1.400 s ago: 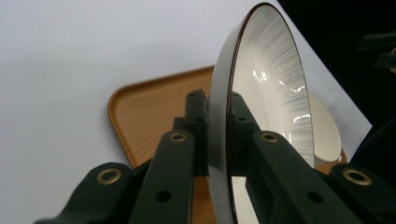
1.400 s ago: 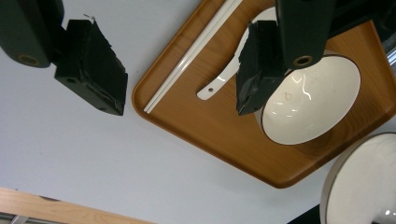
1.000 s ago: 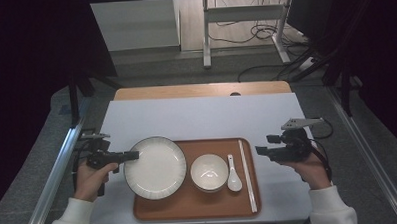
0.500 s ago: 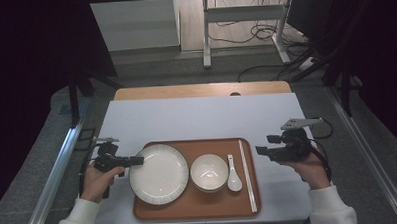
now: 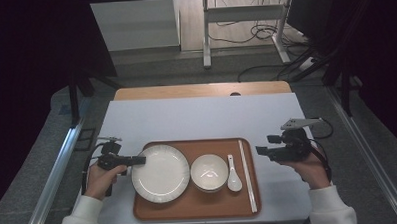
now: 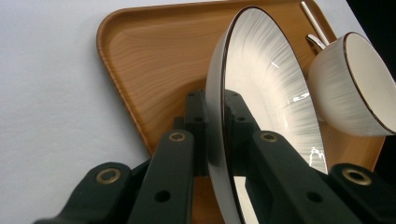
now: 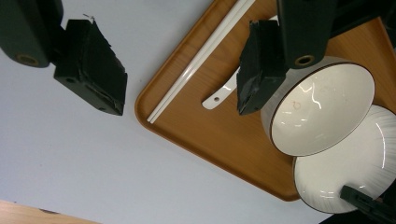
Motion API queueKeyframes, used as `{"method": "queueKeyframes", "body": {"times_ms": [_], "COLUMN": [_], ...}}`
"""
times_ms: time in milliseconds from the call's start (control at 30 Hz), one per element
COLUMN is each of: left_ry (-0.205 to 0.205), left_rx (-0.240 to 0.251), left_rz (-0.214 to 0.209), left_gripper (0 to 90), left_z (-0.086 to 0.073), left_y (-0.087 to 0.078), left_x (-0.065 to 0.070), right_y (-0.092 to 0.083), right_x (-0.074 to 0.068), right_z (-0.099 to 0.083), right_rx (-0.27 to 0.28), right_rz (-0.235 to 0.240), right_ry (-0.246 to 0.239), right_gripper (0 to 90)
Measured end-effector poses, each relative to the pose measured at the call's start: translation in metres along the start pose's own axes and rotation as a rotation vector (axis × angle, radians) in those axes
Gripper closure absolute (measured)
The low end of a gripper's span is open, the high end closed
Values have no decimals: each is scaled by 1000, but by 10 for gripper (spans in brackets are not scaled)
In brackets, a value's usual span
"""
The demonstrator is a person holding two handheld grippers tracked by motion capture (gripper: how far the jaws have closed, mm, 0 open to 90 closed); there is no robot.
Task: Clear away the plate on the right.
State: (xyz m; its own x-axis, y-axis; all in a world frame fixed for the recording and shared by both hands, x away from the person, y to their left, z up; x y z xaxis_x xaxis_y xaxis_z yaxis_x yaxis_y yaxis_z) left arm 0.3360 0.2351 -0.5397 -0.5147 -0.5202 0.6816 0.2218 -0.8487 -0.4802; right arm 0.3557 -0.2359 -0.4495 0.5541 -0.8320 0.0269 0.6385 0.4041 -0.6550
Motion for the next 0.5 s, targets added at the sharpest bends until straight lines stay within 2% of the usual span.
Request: {"method": "queueKeyframes", "body": {"times_ms": [167, 500], "left_ry": [7, 41], "left_rx": [-17, -55], "left_rz": [0, 70], "left_gripper": [821, 773], "left_z": [-1, -2], "left_y": [6, 12], "left_x": [0, -3], "right_y": [1, 3], "right_x": [1, 1], "right_z": [-1, -3], "right_rx": [-7, -21], "right_rz": [-2, -2], "right_ry": [1, -8], "right_gripper": [332, 330]}}
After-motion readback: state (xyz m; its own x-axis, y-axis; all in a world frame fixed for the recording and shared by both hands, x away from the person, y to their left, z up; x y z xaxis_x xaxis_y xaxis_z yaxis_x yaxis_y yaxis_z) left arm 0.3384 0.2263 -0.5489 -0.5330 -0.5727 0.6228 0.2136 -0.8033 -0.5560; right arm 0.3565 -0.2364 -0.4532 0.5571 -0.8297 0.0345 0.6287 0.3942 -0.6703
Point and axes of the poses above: each handheld gripper's, and its own axes: y roughly forward along the jaws, z roughly out of its top, x roughly to its right, the point moved 5 cm from there along y, roughly forward along the jaws, and after that the axes turned 15 degrees about -z, right-handed, at the moved point
